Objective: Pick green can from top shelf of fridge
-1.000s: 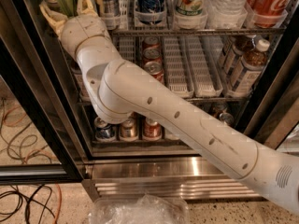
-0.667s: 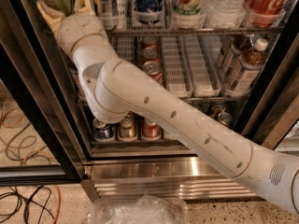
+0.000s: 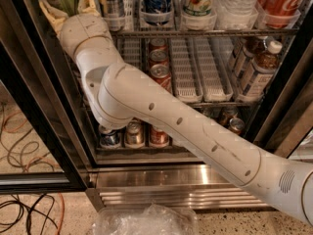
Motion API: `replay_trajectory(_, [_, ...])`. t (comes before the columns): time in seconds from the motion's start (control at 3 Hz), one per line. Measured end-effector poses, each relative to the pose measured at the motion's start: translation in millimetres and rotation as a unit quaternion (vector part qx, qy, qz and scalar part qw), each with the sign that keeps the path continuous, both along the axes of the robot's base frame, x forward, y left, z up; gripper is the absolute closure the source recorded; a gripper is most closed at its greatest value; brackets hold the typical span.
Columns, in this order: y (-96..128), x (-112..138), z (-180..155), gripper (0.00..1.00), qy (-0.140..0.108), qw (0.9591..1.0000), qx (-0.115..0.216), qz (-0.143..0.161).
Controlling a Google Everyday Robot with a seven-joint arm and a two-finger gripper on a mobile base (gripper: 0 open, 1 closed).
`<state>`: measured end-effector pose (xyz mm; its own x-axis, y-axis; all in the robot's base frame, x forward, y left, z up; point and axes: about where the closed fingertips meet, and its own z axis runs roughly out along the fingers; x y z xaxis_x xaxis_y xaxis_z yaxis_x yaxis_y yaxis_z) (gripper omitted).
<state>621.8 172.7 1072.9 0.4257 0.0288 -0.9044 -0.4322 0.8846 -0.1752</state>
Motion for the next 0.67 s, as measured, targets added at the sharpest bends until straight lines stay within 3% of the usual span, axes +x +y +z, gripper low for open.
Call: replay_trajectory(0.67, [-0.3,0.6,1.4,1.00,-0.004,0.9998,0.018,-0.007])
